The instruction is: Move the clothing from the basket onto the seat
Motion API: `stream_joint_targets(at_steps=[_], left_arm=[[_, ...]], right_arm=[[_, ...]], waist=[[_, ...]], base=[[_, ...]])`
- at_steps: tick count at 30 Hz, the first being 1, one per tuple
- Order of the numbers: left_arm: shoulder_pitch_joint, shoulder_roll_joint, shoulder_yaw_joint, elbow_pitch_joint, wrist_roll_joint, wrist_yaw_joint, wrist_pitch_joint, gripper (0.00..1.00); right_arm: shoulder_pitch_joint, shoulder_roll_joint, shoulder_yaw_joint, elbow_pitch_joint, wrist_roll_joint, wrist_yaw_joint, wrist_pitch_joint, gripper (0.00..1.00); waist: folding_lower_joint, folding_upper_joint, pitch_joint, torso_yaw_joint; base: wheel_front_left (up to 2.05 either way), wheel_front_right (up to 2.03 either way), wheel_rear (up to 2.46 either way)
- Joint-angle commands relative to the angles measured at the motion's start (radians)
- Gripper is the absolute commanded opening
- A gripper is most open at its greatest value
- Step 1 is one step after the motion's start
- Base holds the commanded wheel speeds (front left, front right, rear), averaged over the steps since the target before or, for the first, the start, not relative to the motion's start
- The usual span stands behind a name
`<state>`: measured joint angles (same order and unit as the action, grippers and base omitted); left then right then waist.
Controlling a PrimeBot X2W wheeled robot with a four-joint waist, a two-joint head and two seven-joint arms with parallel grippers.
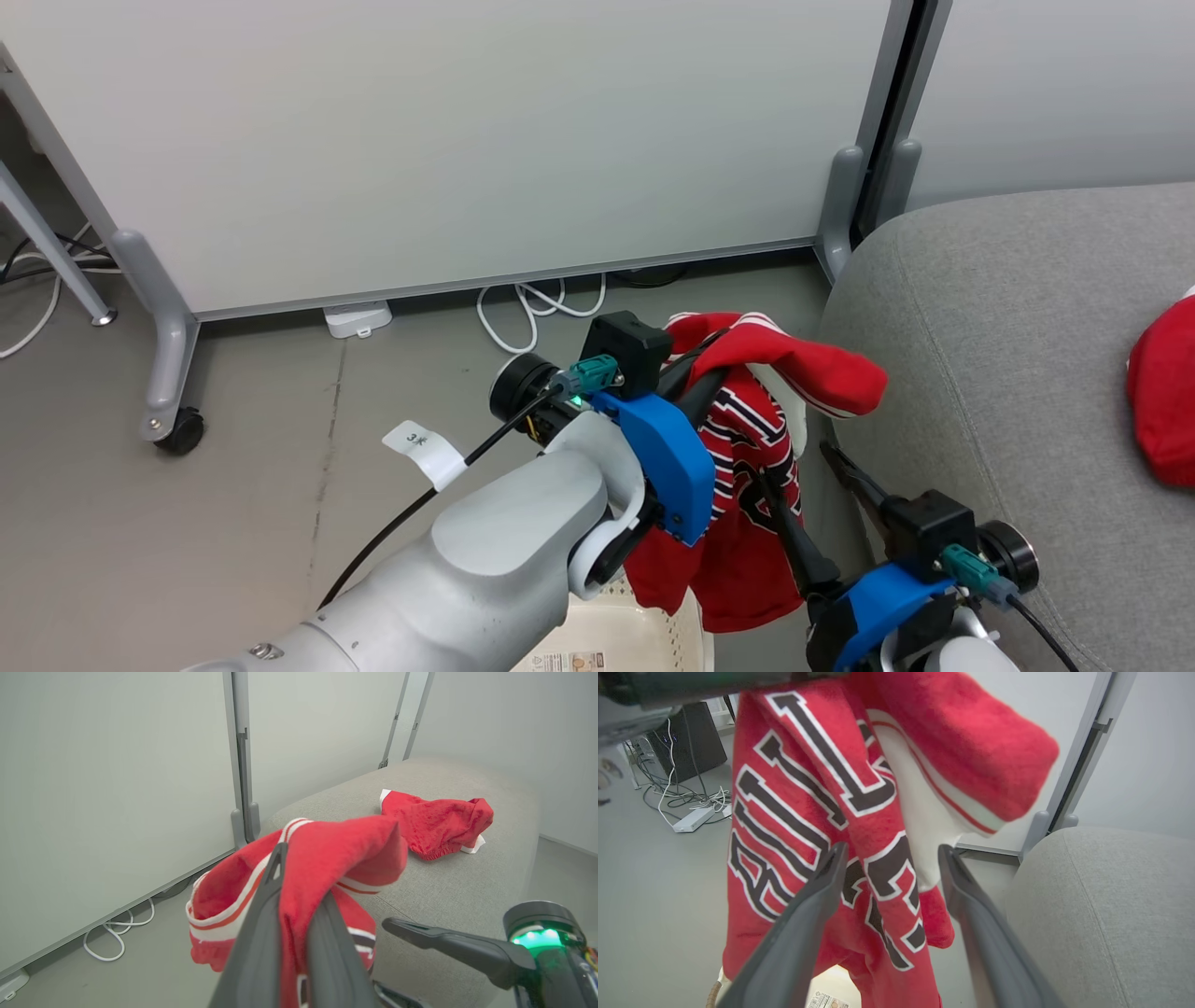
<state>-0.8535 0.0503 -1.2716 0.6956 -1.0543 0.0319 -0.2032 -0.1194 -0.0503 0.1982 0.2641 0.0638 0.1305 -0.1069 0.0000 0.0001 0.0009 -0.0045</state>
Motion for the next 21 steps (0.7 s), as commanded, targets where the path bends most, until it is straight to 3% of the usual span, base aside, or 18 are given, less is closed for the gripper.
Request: stream_joint_targets(at_steps=[1, 21], left_arm=[[-0.020, 0.000, -0.001, -0.005, 0.009, -0.009, -0.007, 0.00], [-0.021, 0.000, -0.012, -0.033, 0.033, -0.043, 0.001, 0.00]], right_arm=[[-0.023, 0.000, 0.002, 0.018, -0.004, 0.001, 0.002, 1.00], [-0.284, -0.018, 0.154, 0.385, 0.076, 0.001, -0.034, 1.00]], waist=[[0.0000, -0.0001, 0.002, 0.004], [0.0000, -0.0001, 0.004, 0.017]], base=[[0.00, 0.00, 0.00], [0.00, 0.00, 0.00]])
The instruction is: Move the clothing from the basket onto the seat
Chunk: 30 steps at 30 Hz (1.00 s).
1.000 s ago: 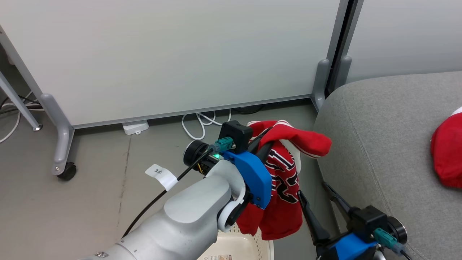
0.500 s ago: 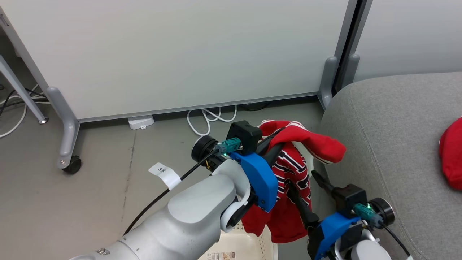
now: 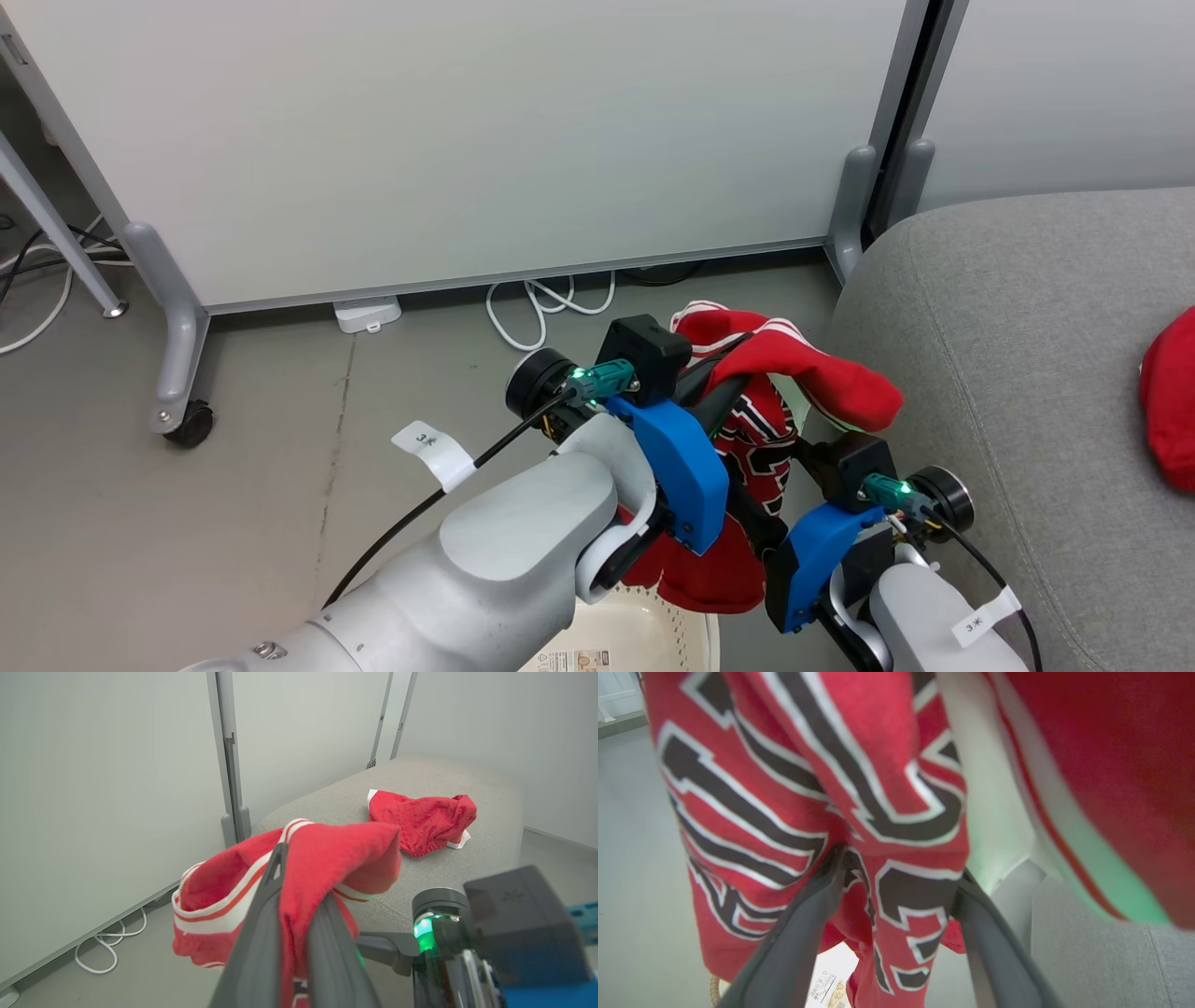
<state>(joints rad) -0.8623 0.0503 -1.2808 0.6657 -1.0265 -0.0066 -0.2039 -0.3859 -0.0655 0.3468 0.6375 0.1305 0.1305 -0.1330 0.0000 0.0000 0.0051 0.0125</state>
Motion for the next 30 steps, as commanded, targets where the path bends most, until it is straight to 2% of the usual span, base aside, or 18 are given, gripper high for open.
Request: stream_joint_targets(at_steps=[1, 5, 6, 7, 8, 30], left_arm=[[-0.012, 0.000, -0.003, -0.003, 0.007, -0.004, 0.003, 0.00], [-0.009, 0.000, -0.003, 0.002, 0.010, -0.006, 0.005, 0.00], [-0.008, 0.000, -0.003, 0.004, 0.011, -0.006, 0.006, 0.00], [-0.007, 0.000, -0.003, 0.005, 0.012, -0.006, 0.006, 0.00], [-0.006, 0.000, -0.003, 0.007, 0.013, -0.005, 0.006, 0.00], [0.005, 0.000, -0.003, 0.032, 0.006, 0.008, 0.005, 0.00]], right_arm=[[-0.027, -0.002, 0.014, 0.027, 0.015, 0.001, -0.014, 1.00], [-0.056, 0.002, 0.043, 0.079, 0.046, 0.001, -0.037, 1.00], [-0.061, 0.004, 0.050, 0.089, 0.055, 0.001, -0.042, 0.75], [-0.067, 0.005, 0.055, 0.095, 0.064, 0.001, -0.051, 0.26], [-0.072, 0.005, 0.054, 0.100, 0.068, 0.001, -0.061, 0.00], [-0.095, 0.013, 0.079, 0.177, 0.104, 0.001, -0.124, 0.00]], waist=[[0.0000, 0.0000, 0.000, 0.000], [0.0000, 0.0000, -0.002, 0.001], [0.0000, 0.0000, -0.003, 0.000], [0.0000, 0.0000, -0.003, 0.000], [0.0000, 0.0000, -0.004, -0.001], [0.0000, 0.0000, -0.012, -0.014]], base=[[0.00, 0.00, 0.00], [0.00, 0.00, 0.00], [0.00, 0.00, 0.00], [0.00, 0.00, 0.00], [0.00, 0.00, 0.00], [0.00, 0.00, 0.00]])
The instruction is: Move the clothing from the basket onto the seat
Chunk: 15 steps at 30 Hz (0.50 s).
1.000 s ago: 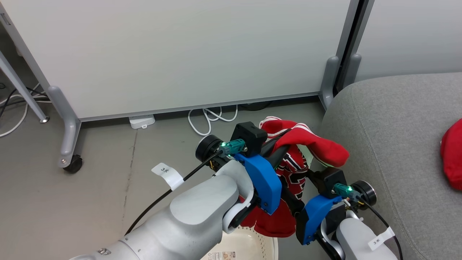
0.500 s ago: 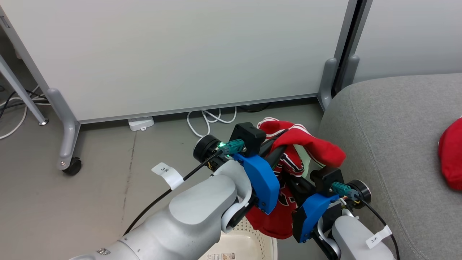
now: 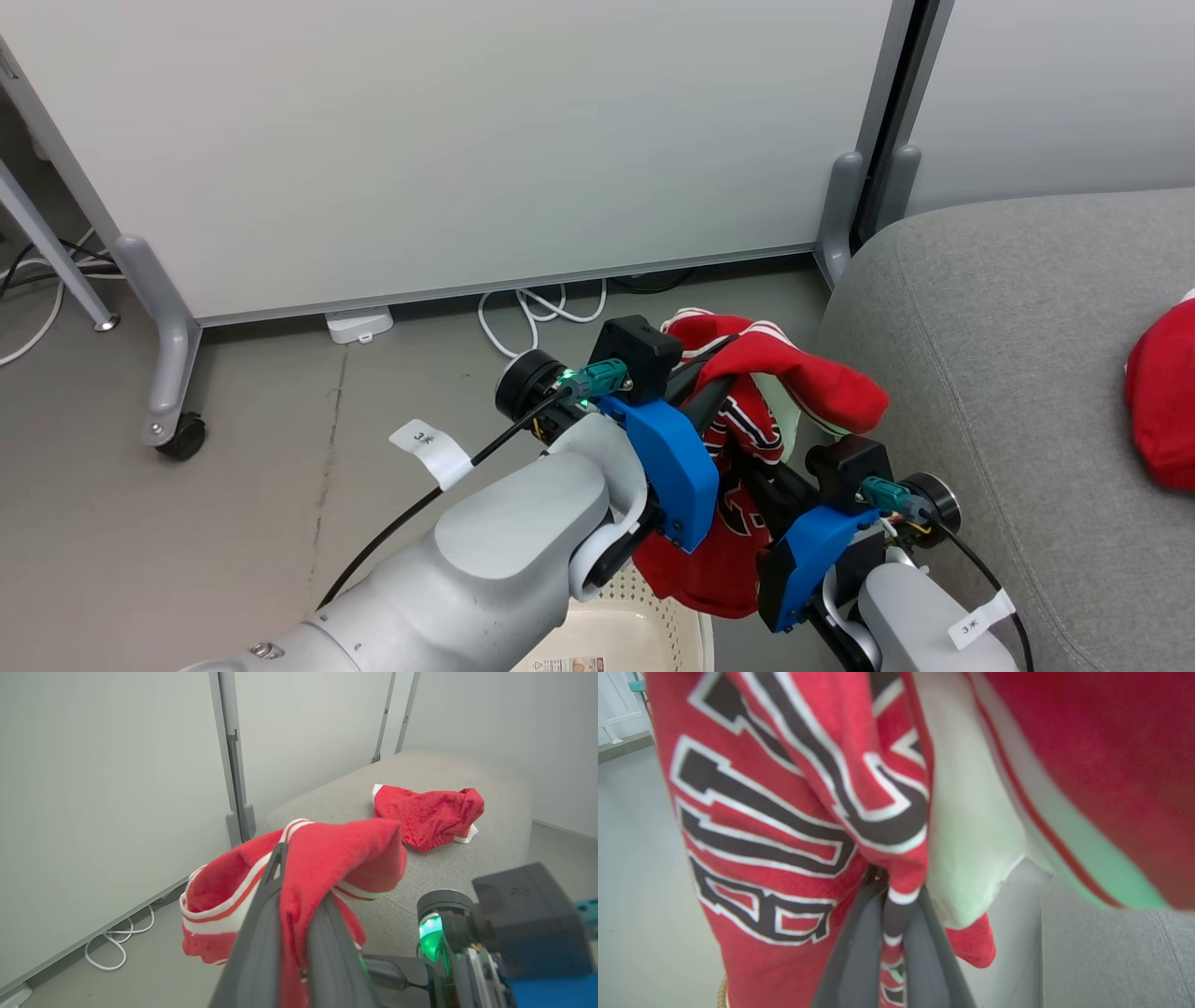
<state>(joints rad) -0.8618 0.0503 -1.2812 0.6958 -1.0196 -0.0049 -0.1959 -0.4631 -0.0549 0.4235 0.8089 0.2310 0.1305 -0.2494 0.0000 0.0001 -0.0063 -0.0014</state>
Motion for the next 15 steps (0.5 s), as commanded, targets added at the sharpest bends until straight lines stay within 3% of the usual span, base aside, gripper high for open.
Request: stream_joint_targets(at_steps=[1, 8, 9, 15], left_arm=[[0.005, 0.000, -0.002, 0.002, 0.000, 0.005, -0.003, 0.00], [0.006, 0.000, -0.002, 0.003, -0.003, 0.011, -0.002, 0.04], [0.006, 0.000, -0.002, 0.003, -0.003, 0.012, -0.003, 0.14], [0.003, 0.000, -0.002, 0.006, -0.006, 0.017, -0.011, 1.00]], right_arm=[[-0.018, 0.003, 0.003, 0.007, 0.004, 0.001, -0.007, 0.00], [-0.021, 0.003, 0.002, 0.013, 0.007, 0.001, -0.011, 0.00], [-0.022, 0.003, 0.002, 0.013, 0.007, 0.001, -0.011, 0.00], [-0.025, 0.004, 0.003, 0.017, 0.008, 0.001, -0.014, 0.00]], waist=[[0.0000, -0.0001, -0.001, 0.000], [0.0000, -0.0001, -0.001, 0.000], [0.0000, -0.0001, -0.001, 0.001], [0.0000, -0.0001, -0.001, 0.001]], base=[[0.00, 0.00, 0.00], [0.00, 0.00, 0.00], [0.00, 0.00, 0.00], [0.00, 0.00, 0.00]])
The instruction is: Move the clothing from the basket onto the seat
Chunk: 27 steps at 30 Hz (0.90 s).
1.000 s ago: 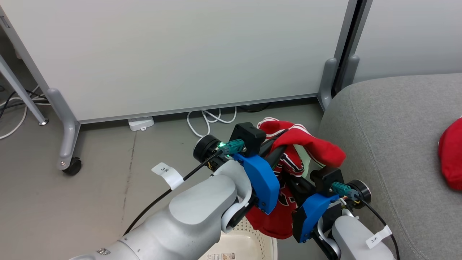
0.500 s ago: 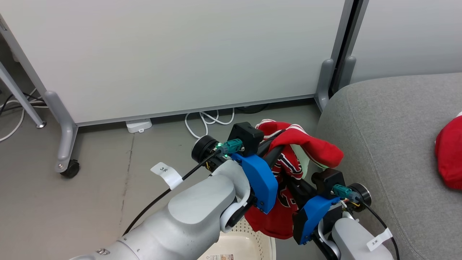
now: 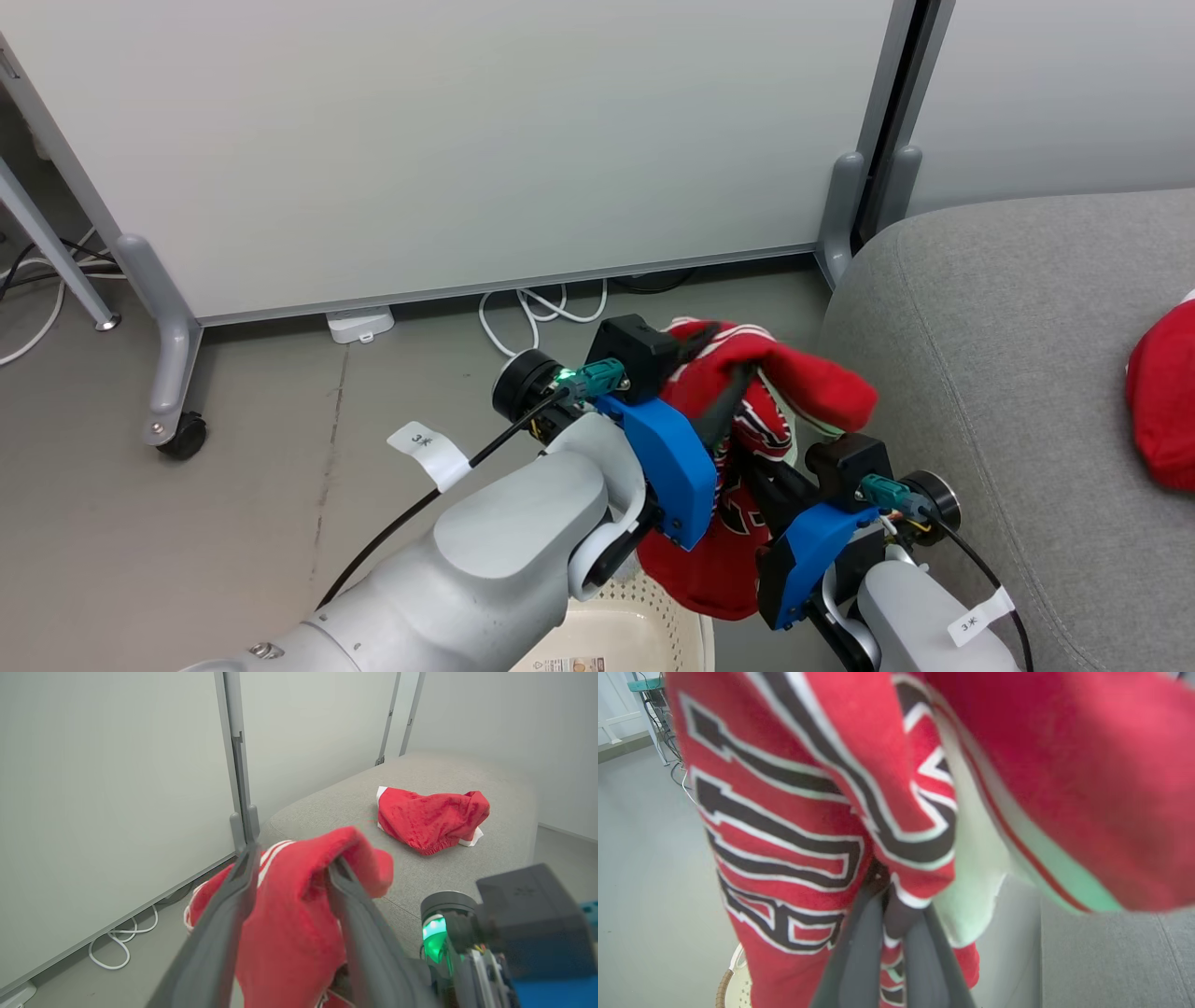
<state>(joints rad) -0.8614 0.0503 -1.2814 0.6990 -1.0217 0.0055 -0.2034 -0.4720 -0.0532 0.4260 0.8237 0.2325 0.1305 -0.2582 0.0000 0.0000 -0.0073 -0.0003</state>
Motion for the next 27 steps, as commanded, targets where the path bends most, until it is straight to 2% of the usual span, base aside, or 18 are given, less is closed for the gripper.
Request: stream_joint_targets(at_steps=[1, 18, 22, 27], left_arm=[[0.002, 0.000, -0.002, 0.003, -0.004, 0.006, -0.005, 1.00], [0.025, 0.000, 0.009, 0.025, -0.012, 0.026, -0.050, 1.00], [0.055, 0.000, 0.041, 0.040, 0.011, 0.032, -0.062, 1.00], [0.130, 0.026, 0.160, -0.026, 0.120, 0.018, -0.062, 1.00]], right_arm=[[-0.016, 0.002, 0.001, 0.003, 0.007, 0.001, -0.006, 0.00], [-0.013, -0.007, -0.013, 0.002, 0.008, 0.001, -0.009, 0.00], [0.001, -0.014, -0.027, -0.012, 0.005, 0.001, -0.008, 0.00], [0.022, -0.017, -0.047, -0.039, -0.007, 0.001, -0.008, 0.00]], waist=[[0.0000, 0.0000, 0.000, 0.000], [0.0000, 0.0000, -0.004, 0.003], [0.0000, 0.0000, -0.003, 0.007], [0.0000, 0.0000, 0.001, 0.014]], base=[[0.00, 0.00, 0.00], [0.00, 0.00, 0.00], [0.00, 0.00, 0.00], [0.00, 0.00, 0.00]])
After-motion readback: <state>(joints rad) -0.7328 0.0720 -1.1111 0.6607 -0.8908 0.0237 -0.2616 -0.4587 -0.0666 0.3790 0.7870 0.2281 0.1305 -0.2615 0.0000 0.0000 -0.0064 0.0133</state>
